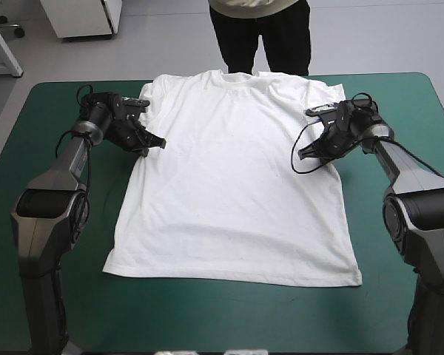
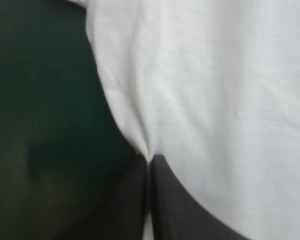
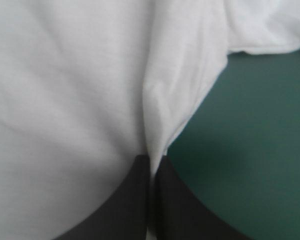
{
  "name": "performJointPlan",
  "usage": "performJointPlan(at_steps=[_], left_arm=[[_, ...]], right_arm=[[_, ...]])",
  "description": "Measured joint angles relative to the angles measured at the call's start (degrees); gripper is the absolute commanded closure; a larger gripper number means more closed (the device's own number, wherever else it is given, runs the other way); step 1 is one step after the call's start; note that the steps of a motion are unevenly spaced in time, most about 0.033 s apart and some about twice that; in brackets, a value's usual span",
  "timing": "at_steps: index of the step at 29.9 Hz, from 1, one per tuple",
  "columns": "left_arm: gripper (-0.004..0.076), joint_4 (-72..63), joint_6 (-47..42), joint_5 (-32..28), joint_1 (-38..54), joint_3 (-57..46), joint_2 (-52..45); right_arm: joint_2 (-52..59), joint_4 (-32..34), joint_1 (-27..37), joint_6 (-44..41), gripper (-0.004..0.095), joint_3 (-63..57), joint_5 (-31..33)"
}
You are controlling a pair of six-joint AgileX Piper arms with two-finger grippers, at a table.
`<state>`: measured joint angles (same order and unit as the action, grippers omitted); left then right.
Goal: Fold the cloth
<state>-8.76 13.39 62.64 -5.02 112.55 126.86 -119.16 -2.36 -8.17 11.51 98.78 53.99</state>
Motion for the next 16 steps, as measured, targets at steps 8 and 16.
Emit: performJointPlan(at_steps=[8, 16], left_arm=[[0.0733, 1.15, 0.00, -0.96, 1.09, -0.44, -7.80], [0.0733, 3.30, 0.04, -2.45, 1.09, -0.44, -20.96]], right_arm=[[11.56, -3.75, 2.73, 1.22, 0.0921, -0.58, -0.39], [25.58, -7.45, 4.05, 4.07, 0.0921, -0.58, -0.39]])
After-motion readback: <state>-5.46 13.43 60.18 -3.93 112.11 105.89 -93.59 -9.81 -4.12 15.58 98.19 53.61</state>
